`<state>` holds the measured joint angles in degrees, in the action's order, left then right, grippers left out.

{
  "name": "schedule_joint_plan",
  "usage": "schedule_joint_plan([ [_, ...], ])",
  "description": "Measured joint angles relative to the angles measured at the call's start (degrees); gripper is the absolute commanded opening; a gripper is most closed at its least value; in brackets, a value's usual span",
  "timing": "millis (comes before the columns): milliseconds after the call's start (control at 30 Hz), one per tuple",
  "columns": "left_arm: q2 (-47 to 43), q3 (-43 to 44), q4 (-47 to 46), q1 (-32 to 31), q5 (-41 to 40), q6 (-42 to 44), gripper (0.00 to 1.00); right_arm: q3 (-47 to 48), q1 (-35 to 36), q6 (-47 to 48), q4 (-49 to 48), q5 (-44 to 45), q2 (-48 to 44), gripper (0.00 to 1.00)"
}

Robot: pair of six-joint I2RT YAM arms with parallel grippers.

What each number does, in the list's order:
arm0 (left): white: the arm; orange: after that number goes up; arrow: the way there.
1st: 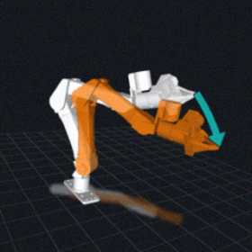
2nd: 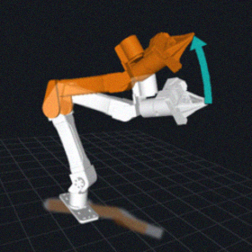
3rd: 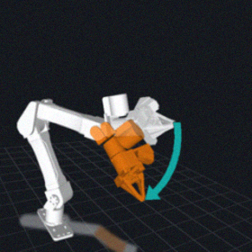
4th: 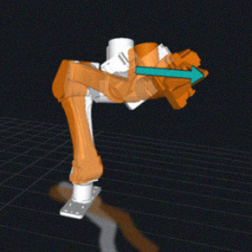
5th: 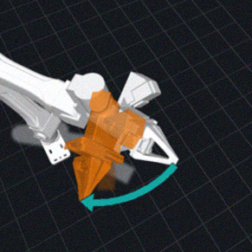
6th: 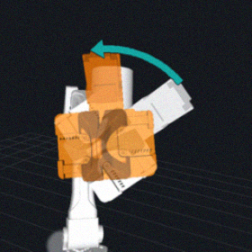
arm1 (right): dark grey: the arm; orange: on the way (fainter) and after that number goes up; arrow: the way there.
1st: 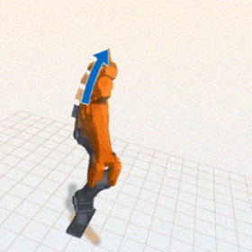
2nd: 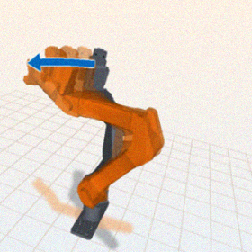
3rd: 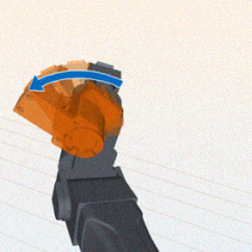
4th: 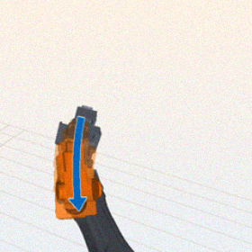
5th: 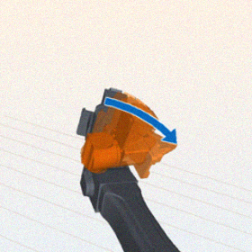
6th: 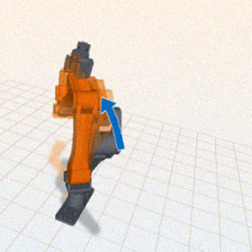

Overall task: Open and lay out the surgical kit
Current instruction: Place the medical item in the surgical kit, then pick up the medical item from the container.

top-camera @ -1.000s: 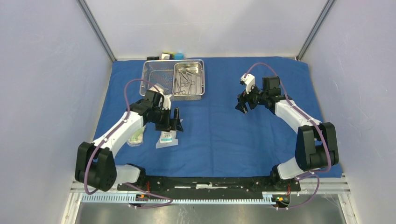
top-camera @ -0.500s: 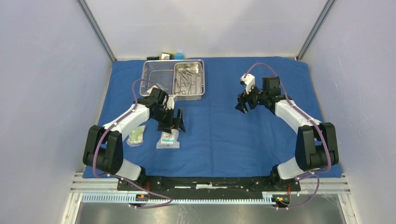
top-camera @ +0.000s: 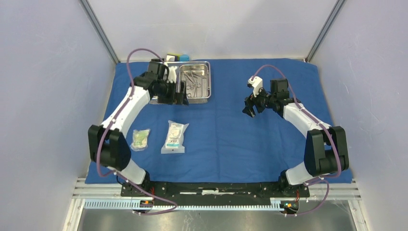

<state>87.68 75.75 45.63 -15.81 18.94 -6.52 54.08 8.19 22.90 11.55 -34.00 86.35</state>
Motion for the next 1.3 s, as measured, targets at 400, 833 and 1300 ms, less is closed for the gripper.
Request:
schedule_joint_plan([
  [400,32.5,40.0,8.1,11.2,-5.5,8.2,0.94,0.0,0.0,0.6,0.2,0.0,0.0,0.81],
  [833,53.0,56.4,16.7,13.5,-11.3,16.6,0.94,0.0,0.0,1.1,0.4,0.2,0.0,0.81],
  [1300,50.0,46.6,13.2,13.5,-12.9,19.9,0.56,0.1,0.0,1.7,0.7,0.2,0.8,0.81],
])
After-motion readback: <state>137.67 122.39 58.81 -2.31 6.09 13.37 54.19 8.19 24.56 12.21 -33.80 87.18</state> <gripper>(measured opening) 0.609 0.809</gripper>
